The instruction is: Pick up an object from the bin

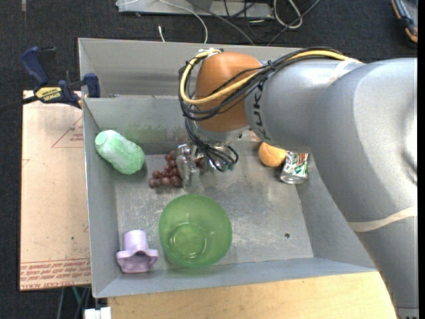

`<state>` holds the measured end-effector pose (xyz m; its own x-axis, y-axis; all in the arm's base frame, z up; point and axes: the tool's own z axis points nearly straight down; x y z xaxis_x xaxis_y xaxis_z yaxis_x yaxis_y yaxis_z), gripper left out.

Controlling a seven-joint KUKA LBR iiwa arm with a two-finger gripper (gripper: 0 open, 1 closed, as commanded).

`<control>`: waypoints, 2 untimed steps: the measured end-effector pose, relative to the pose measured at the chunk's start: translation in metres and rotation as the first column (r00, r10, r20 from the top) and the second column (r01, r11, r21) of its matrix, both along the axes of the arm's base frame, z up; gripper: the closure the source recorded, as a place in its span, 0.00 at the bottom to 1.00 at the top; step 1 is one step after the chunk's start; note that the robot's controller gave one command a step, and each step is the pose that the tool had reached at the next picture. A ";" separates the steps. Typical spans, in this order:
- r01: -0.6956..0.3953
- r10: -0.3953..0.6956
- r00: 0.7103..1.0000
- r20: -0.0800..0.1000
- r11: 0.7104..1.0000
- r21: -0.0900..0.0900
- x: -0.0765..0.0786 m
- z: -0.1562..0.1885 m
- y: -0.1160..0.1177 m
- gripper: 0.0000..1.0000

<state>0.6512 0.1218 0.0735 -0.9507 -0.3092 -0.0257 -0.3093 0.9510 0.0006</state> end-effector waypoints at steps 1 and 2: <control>-0.002 0.002 1.000 -0.010 1.000 -0.001 -0.005 0.014 0.000 1.00; -0.183 0.183 0.983 0.000 0.983 -0.003 -0.005 0.036 -0.008 1.00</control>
Offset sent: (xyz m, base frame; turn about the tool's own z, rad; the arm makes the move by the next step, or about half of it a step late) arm -0.0088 -0.0225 -0.0035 -0.4142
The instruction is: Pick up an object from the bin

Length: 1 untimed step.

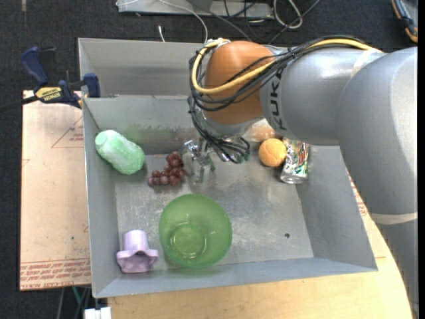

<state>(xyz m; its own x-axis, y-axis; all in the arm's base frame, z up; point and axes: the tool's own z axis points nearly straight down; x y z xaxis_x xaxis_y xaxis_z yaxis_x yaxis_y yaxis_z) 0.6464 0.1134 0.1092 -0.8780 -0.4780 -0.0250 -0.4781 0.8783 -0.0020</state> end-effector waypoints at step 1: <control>0.190 -0.190 0.982 -0.001 0.982 0.007 0.007 -0.010 -0.007 0.00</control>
Offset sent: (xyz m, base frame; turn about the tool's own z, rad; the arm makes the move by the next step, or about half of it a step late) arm 0.0000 0.0000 0.0000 0.0000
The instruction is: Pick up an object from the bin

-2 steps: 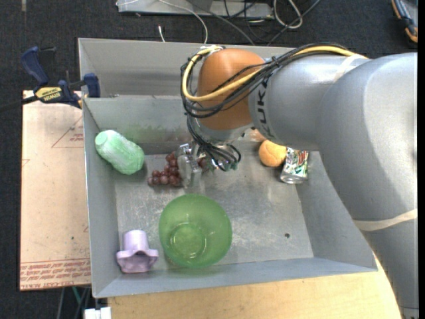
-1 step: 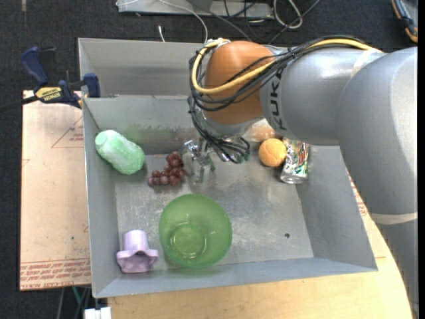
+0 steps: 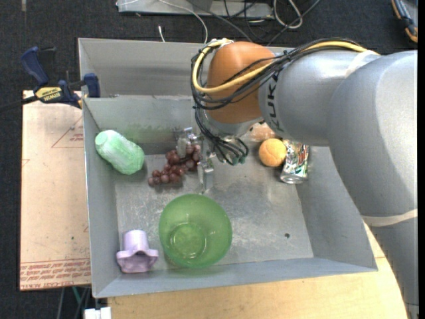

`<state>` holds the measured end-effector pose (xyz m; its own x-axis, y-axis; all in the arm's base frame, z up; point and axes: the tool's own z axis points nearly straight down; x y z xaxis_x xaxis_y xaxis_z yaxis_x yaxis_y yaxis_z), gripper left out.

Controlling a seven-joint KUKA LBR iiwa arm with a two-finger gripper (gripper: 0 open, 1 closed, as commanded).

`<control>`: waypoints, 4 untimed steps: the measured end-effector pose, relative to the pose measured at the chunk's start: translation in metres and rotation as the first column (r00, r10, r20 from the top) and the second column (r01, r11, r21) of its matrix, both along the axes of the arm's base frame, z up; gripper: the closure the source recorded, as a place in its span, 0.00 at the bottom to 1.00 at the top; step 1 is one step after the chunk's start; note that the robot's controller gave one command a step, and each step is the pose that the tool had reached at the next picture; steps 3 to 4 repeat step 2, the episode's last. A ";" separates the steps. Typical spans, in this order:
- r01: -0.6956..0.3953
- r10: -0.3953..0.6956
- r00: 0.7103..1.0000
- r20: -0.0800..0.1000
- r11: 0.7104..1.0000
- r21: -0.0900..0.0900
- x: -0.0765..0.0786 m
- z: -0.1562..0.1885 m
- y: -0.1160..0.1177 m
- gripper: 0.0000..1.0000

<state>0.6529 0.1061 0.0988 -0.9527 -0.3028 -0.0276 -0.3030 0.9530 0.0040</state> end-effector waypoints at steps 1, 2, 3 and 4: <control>0.000 0.000 1.000 0.000 1.000 0.000 0.000 0.000 0.000 0.00; -0.003 0.003 1.000 -0.012 1.000 -0.001 -0.005 0.017 -0.003 0.00; -0.003 0.003 1.000 -0.012 1.000 -0.001 -0.005 0.017 -0.003 0.00; -0.003 0.003 1.000 -0.012 1.000 -0.001 -0.005 0.017 -0.003 0.00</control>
Offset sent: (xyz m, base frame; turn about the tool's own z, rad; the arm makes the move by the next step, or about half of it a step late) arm -0.0072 -0.0155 0.1314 -0.0175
